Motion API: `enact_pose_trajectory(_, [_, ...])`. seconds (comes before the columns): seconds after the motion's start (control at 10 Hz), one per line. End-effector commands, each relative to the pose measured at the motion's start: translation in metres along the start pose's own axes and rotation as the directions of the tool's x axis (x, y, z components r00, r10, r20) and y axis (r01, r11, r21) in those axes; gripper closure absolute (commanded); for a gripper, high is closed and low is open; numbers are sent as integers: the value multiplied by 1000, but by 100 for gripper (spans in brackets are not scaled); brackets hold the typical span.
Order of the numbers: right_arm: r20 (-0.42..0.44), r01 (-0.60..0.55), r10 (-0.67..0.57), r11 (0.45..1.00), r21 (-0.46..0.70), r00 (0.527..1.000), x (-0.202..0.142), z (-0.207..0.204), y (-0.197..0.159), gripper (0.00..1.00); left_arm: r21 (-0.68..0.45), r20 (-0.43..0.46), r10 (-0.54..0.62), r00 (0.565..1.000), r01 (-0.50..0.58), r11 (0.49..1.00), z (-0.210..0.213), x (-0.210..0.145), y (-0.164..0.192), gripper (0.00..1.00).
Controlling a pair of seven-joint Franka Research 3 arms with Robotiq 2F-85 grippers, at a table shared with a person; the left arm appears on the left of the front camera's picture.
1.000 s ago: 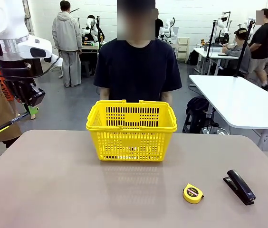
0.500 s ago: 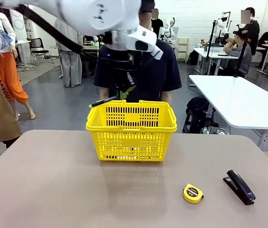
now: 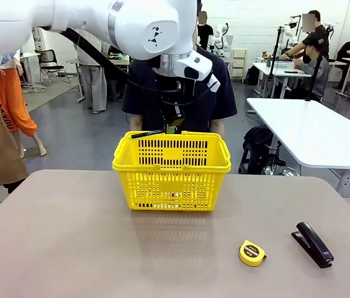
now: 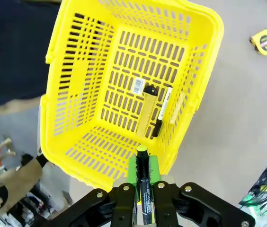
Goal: Place the items the person wants into the basket.
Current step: Pick up the item the person points to and place it in the Market Basket.
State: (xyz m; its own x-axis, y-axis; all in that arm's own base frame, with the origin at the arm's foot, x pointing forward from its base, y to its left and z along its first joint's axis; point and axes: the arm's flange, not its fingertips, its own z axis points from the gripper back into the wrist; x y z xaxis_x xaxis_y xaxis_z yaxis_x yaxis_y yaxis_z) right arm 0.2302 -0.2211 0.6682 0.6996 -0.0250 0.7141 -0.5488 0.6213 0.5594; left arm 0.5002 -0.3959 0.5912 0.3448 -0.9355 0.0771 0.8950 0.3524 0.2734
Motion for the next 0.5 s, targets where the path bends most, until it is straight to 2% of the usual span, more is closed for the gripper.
enact_pose_trajectory(0.0, [19,-16,16,1000,23,1000,2,0,1,0,-74,27,-78,997,80,994,-12,-4,12,89])
enact_pose_trajectory(0.2, [19,-16,16,1000,23,1000,2,0,1,0,-97,32,-177,984,180,979,-34,-2,2,89])
enact_pose_trajectory(0.4, [19,-16,16,1000,23,1000,2,0,1,0,-112,27,-257,966,259,959,-31,-1,-3,89])
